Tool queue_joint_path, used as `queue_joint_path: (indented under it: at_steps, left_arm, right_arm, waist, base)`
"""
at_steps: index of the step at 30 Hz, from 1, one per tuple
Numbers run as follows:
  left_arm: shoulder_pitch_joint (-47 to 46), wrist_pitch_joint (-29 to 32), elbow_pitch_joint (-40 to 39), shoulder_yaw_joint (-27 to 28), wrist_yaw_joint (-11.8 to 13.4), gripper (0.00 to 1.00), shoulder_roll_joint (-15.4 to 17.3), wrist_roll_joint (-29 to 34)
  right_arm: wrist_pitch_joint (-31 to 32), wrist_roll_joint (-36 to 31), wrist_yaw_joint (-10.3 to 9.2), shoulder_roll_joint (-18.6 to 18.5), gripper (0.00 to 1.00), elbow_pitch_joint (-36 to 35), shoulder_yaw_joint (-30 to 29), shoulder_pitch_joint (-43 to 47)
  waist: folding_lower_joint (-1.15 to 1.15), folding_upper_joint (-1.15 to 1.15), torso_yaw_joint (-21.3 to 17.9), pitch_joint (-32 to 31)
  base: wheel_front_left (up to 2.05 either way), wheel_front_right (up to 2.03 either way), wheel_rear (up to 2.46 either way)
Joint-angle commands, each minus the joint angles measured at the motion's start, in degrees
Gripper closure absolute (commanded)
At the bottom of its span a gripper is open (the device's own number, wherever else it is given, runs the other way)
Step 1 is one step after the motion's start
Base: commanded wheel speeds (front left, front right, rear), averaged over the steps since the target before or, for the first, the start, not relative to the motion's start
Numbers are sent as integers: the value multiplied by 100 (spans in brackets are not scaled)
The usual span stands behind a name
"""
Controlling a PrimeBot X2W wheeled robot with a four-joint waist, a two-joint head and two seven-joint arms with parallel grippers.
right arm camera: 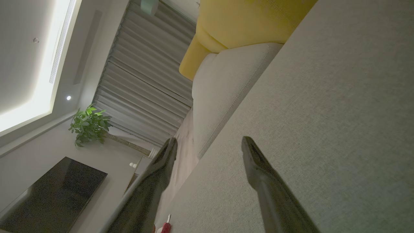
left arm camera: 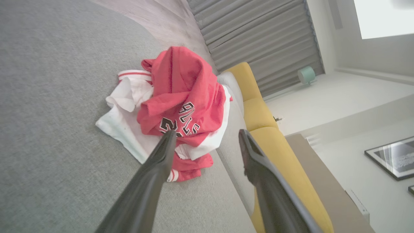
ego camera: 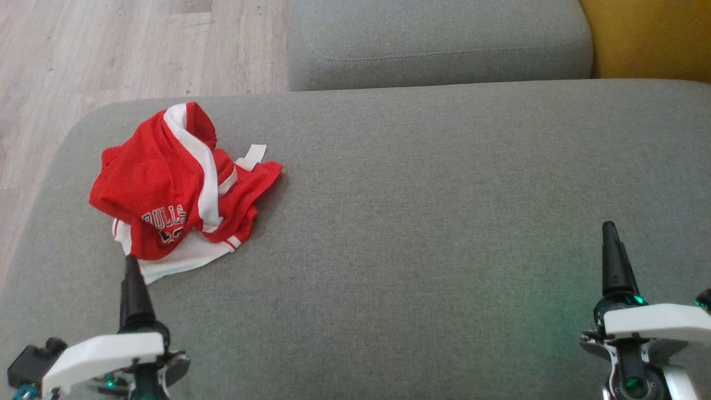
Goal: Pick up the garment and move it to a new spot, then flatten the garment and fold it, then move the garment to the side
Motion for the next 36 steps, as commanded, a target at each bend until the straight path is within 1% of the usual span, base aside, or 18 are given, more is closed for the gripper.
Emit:
queue_joint_path:
  at_steps: [1, 11, 13, 16, 20, 31, 36]
  left_arm:
    - [-248, -65, -287, -14, 30, 0, 49, 219]
    - [-245, -234, -443, -503, 147, 0, 53, 1500]
    - [-239, -251, -424, -554, 153, 0, 56, 1621]
    - [-261, -302, -400, -742, 188, 0, 122, 2003]
    - [-319, -370, -379, -1039, 343, 0, 260, 2477]
    - [-544, -557, -203, -1855, 790, 0, 650, 3406]
    - [-674, -642, -153, -2242, 1058, 0, 819, 3838]
  right_arm:
    - [-71, -224, 15, -35, 0, -282, 83, -248]
    - [-241, -1173, 19, -38, 0, -446, 268, -207]
    - [-258, -1269, 20, -38, 0, -468, 283, -204]
    - [-309, -1561, 21, -39, 0, -514, 329, -190]
    - [-377, -1947, 22, -41, 0, -557, 405, -175]
    - [-565, -2973, 26, -44, 0, -645, 569, -126]
    - [-650, -3461, 28, -46, 0, -667, 658, -114]
  waist:
    - [0, 0, -1, -1]
    - [0, 0, 12, -20]
    - [0, 0, 16, -22]
    - [0, 0, 26, -23]
    - [0, 0, 29, -18]
    - [0, 0, 39, 2]
    - [0, 0, 36, -1]
  base:
    - [0, 0, 0]
    - [0, 0, 0]
    - [0, 0, 0]
    - [0, 0, 0]
    - [0, 0, 0]
    - [0, 0, 0]
    - [0, 0, 0]
